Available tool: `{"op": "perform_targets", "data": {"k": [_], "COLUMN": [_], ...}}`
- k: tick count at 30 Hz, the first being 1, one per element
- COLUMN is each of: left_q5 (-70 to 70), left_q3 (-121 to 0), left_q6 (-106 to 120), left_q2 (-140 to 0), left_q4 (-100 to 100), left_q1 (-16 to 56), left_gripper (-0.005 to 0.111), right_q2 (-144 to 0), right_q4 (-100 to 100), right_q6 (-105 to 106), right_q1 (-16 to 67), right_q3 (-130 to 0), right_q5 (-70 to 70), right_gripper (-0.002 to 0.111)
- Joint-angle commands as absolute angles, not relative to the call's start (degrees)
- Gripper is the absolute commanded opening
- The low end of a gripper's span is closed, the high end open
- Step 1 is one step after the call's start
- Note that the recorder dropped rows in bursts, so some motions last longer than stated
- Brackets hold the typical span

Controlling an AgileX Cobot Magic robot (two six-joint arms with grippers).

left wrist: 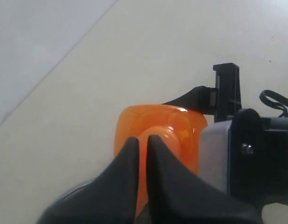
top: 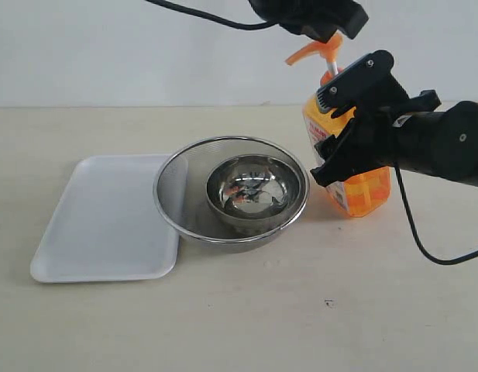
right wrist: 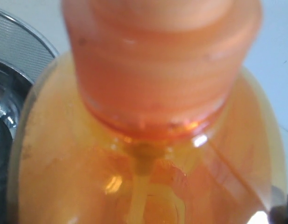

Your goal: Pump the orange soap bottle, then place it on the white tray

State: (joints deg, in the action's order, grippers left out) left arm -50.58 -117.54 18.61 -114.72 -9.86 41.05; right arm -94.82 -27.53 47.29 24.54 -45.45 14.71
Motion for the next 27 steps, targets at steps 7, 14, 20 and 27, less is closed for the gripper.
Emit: {"op": "perform_targets", "data": {"k": [7,14,20,27], "left_q5": [-51.44,-51.44,-51.44,-52.35], "left_q3": [-117.32,-117.32,-117.32,-117.32], "left_q6": [17.74,17.74,17.74,17.74], "left_q2": [-117.65,-117.77,-118.81,-120.34], "left_q4": [-11.57,-11.57,-12.22,-13.07], "left_q1": [41.20,41.20,41.20,41.20], "left_gripper": [0.005,0.005,0.005,0.005], "right_q2": [-95.87,-95.87,-95.87,-95.87], "right_q4": [-27.70,-27.70,-27.70,-27.70], "right_q6": [46.93,46.93,46.93,46.93], "right_q1": [24.60,24.60,24.60,24.60], "right_q3": [-44.68,-44.68,-44.68,-44.68], "right_q5": [9.68,9.68,9.68,9.68], "right_gripper": [0.000,0.000,0.000,0.000]}}
